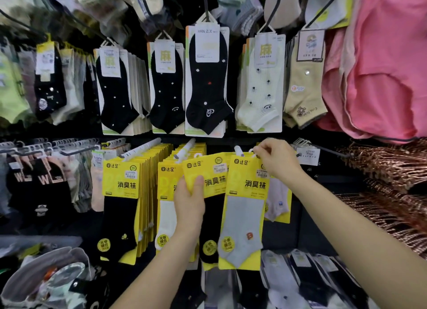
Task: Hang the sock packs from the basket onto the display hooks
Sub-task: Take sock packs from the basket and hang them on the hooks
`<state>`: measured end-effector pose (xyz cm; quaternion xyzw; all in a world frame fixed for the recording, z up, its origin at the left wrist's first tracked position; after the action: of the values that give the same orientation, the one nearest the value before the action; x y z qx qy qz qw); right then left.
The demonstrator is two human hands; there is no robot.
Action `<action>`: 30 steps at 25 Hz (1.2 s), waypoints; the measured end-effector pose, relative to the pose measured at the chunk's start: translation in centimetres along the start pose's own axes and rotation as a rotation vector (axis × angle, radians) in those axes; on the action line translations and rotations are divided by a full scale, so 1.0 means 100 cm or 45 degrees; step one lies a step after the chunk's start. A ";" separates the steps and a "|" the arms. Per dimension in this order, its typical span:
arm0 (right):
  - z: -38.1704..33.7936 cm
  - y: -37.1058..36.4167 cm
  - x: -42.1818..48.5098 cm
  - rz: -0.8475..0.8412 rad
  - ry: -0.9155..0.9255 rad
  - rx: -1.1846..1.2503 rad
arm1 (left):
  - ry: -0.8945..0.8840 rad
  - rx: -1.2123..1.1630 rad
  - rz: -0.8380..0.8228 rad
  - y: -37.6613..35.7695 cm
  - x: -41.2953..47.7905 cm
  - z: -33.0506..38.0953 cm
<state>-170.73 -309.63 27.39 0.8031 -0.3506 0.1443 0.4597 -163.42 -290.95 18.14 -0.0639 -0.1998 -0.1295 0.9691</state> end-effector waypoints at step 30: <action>-0.009 -0.003 0.018 -0.177 0.122 0.083 | 0.026 0.354 -0.205 -0.056 -0.008 -0.003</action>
<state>-169.12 -309.53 28.71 0.8323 -0.2665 0.1617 0.4583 -165.56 -296.20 17.92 0.0885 -0.2104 -0.1786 0.9571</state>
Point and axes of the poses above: each hand's wrist, its own x-axis towards the middle knuckle, its own y-axis out of the back of the hand, z = x × y, the point moved 3 cm from there along x, towards the middle knuckle, and after that the axes turned 8 degrees about -z, right-handed, at the moved point
